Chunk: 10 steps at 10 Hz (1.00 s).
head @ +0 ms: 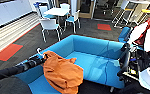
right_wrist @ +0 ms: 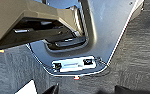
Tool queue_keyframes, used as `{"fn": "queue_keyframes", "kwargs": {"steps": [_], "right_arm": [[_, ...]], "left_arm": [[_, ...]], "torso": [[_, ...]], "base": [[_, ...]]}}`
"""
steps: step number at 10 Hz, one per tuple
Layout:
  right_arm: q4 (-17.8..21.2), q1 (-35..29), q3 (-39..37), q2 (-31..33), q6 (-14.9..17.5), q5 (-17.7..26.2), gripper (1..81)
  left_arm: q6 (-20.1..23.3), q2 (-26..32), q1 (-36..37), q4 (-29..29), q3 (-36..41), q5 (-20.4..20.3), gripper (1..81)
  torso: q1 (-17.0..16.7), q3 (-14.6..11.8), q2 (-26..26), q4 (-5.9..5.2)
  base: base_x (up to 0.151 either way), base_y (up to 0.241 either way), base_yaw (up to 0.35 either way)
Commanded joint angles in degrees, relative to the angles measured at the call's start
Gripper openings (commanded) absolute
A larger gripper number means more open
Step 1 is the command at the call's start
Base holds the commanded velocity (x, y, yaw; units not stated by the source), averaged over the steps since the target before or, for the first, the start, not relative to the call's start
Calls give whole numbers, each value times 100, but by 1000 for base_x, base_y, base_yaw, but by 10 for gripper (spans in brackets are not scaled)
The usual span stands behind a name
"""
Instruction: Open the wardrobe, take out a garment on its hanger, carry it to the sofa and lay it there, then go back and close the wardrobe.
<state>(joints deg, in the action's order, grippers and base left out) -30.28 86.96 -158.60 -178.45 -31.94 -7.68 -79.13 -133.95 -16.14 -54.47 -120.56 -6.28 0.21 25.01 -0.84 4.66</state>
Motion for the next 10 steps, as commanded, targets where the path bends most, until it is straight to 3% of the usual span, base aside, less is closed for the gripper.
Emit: {"fn": "queue_keyframes", "kwargs": {"steps": [1, 3, 7, 9, 10], "right_arm": [[-48, 72, 41, -44, 39, 346, 811], [-48, 72, 41, -44, 39, 338, 811], [-92, 90, 58, -36, 39, 337, 811], [-100, 99, 58, -44, 39, 337, 811], [-92, 108, 58, -36, 39, 337, 811]], "left_arm": [[82, 544, 617, -90, -20, -75, 10], [91, 711, 204, -82, -160, -119, 10], [47, 773, -886, -11, -1162, -1173, 10], [47, 676, -1089, -11, -1409, -1306, 10], [90, 632, -1186, -11, -1417, -1306, 811]], "torso": [[0, 0, 0, 0], [0, 0, 0, 0], [0, 0, 0, 0], [0, 0, 0, 0], [0, 0, 0, 0]], "base": [[0, 0, 0], [0, 0, 0], [0, 0, 0], [0, 0, 0], [0, 0, 0]]}}
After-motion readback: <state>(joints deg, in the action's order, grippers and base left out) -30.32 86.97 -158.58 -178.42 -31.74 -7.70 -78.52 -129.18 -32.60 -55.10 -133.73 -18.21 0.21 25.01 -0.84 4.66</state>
